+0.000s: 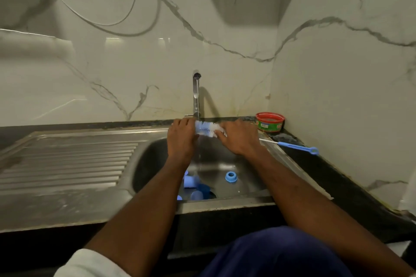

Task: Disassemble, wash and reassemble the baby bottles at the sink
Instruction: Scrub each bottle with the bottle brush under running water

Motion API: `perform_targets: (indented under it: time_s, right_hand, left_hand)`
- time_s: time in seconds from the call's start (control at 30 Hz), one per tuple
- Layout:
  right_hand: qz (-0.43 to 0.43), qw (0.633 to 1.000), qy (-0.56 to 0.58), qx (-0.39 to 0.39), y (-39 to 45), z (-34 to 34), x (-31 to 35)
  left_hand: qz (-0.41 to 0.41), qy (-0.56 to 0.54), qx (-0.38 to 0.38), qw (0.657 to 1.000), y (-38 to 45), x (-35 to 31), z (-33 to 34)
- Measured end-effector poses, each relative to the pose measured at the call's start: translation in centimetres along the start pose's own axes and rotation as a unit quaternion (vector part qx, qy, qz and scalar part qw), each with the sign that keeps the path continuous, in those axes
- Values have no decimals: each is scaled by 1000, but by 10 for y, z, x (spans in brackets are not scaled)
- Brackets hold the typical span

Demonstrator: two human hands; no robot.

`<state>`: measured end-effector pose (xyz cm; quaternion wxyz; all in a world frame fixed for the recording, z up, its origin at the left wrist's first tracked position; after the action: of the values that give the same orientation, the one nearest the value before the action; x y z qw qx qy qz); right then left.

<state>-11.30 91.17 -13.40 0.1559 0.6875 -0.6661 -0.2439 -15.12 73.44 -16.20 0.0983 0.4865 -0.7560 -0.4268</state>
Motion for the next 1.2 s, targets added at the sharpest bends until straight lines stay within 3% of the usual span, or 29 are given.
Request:
perform_targets:
  time_s: [0.1,0.17,0.3,0.47,0.57,0.6,0.73,0.9,1.03,1.2]
  right_hand:
    - [-14,1000,2,12,-3,5,11]
    - [-22,1000,-2,10,-2,2,5]
    - [-9,999,-29,-26,-1,-8,-7]
    - [-1,1000,-24,6,0,-4,5]
    - [8,1000,-11,-8,1,-4,-8]
    - [12,1000,-20,-9,1,-2,-5]
    - [-10,1000,-9,16,1,8,8]
    - [2,1000,6,-9,2,5,-3]
    - [5,1000,17,8,3,7,8]
    - [-9,1000,22,-2,-1,0,-2]
  left_hand:
    - [100,4,53,994,-3,-16,12]
    - [97,-7,50,994,-1,-14,12]
    - [1,-14,-5,1000,2,2,8]
    - [102,28,15,994,7,-18,18]
    - [-10,16,1,1000,6,-4,14]
    - [-11,22,0,1000,4,-2,13]
    - [100,-6,53,994,2,-12,19]
    - [-11,-36,-3,999,2,10,11]
    - [115,-6,32,993,2,-20,14]
    - [-11,-39,-16,999,0,3,6]
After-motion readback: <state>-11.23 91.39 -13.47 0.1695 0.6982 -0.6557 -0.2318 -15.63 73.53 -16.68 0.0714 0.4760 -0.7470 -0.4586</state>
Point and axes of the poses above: each hand's wrist, its own y-axis towards the middle knuckle, its own z-axis out of the palm, x = y × z, the point moved 3 cm from there along y, towards the middle knuckle, and after that the axes turned 8 degrees about -y, right-handed, at the moved point
